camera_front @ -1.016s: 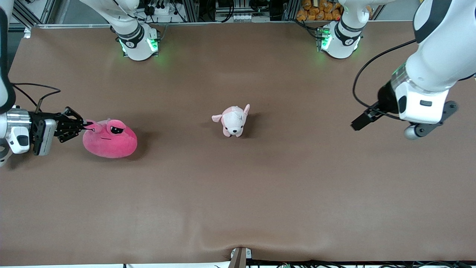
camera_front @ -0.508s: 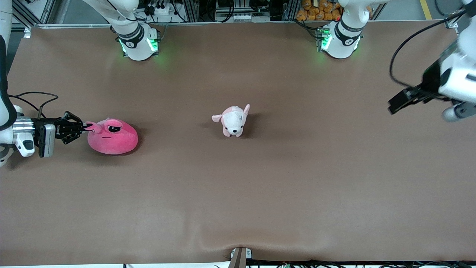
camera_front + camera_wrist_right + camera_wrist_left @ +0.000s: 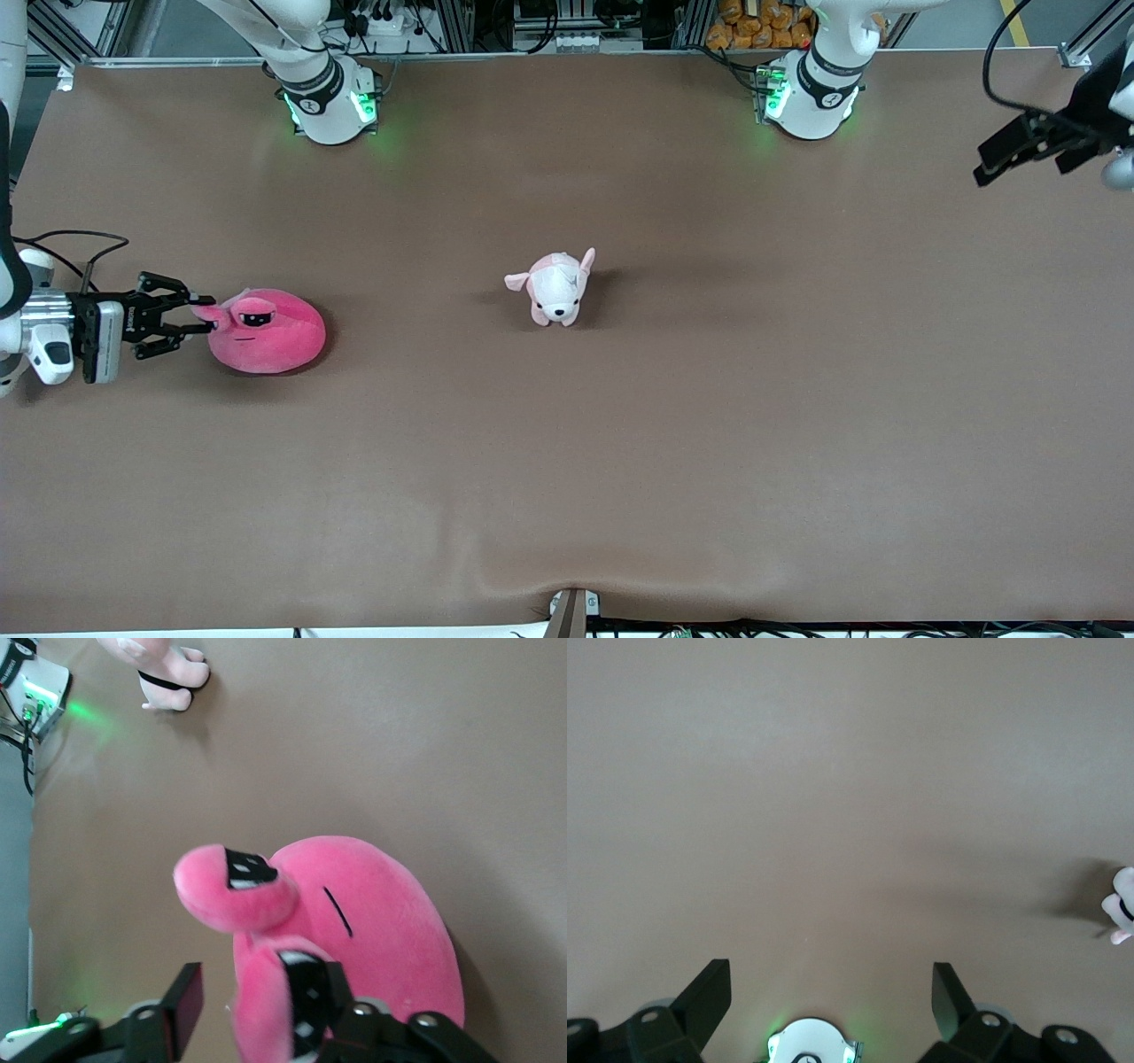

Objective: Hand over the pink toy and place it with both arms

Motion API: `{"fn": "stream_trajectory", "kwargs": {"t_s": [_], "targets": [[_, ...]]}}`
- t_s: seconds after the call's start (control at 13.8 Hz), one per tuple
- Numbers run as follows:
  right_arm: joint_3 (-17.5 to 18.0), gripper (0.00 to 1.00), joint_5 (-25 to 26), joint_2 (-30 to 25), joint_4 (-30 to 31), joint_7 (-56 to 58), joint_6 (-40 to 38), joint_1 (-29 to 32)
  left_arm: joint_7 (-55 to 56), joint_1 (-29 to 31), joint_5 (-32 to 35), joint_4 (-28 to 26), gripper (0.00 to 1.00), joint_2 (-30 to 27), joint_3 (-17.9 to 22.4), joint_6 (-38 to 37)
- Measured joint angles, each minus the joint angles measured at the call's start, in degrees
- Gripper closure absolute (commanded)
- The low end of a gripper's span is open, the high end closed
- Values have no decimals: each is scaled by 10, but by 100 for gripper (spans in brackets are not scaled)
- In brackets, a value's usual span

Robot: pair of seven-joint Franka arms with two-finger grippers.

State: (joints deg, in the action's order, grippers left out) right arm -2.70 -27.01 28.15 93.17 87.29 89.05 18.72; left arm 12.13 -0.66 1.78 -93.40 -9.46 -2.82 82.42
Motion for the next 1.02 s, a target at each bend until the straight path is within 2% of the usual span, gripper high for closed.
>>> {"fn": "stream_trajectory", "kwargs": {"t_s": [0.22, 0.44, 1.02], "targets": [[0, 0, 11, 0, -46, 0, -3, 0, 0, -33, 0, -36, 0, -32, 23, 1], [3, 0, 26, -4, -87, -18, -8, 0, 0, -47, 0, -40, 0, -33, 26, 7], [14, 0, 47, -51, -103, -191, -12, -31, -2, -47, 1, -41, 0, -26, 28, 10]]}}
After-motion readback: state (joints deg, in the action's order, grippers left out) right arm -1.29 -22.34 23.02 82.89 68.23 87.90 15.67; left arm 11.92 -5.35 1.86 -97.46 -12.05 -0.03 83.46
